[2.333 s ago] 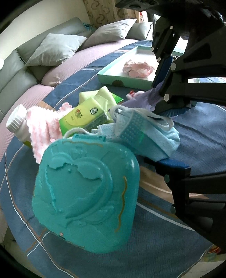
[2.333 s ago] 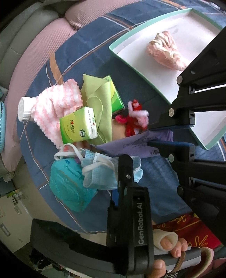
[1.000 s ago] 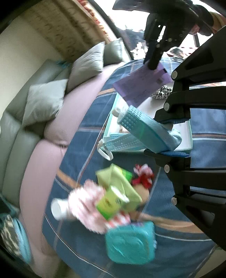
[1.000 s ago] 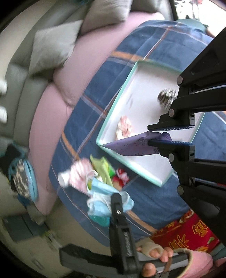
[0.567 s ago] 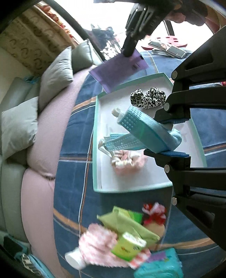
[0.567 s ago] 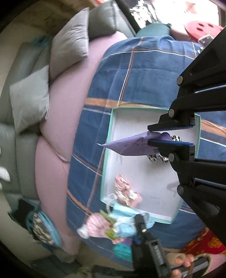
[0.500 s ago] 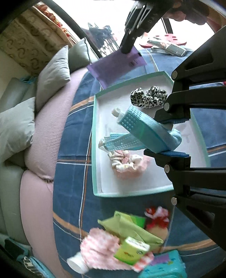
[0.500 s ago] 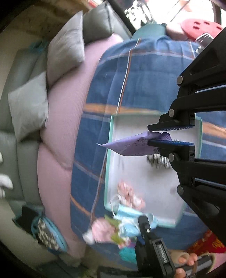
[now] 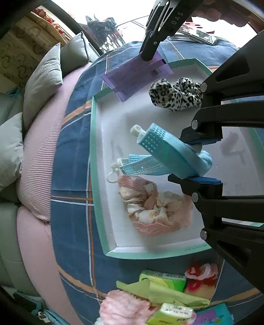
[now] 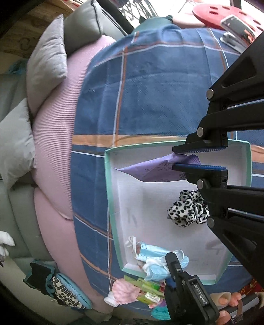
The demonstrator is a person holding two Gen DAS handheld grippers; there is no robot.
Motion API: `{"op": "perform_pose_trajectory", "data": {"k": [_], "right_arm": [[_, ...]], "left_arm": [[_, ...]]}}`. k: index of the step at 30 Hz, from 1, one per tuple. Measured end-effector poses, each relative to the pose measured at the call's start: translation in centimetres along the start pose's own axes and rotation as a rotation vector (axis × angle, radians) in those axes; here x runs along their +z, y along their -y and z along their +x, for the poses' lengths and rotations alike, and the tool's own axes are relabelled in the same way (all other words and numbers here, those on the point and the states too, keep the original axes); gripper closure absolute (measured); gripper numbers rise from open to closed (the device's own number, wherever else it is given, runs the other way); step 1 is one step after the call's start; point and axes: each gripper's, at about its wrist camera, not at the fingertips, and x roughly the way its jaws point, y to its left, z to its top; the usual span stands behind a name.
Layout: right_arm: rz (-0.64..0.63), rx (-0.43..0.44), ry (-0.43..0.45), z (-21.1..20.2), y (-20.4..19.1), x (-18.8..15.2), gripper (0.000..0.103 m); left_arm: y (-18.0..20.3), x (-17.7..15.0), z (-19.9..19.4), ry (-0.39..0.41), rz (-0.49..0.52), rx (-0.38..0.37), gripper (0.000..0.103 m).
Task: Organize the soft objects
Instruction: 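Carry the mask and purple packet over the tray and release both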
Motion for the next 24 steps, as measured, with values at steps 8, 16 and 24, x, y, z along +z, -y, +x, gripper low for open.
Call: {"op": "perform_pose_trajectory", "data": {"k": [8,16,24], "right_arm": [[0.023,0.027,-0.049,2.5,0.4,-0.6,0.092],[0.010,0.028,-0.064,3.3,0.2,-0.4,0.092],[-0.025,0.012,-0.074,3.1,-0.6,-0.2,0.089]], "left_arm": [[-1.2,0.0,0.3,-0.007,-0.030,-0.006,0.077],[-0.6,0.1,1.0,-0.019,-0.019,-0.003,0.077],[-0.4,0.0,1.0,-0.026,-0.008,-0.009,0.066]]}}
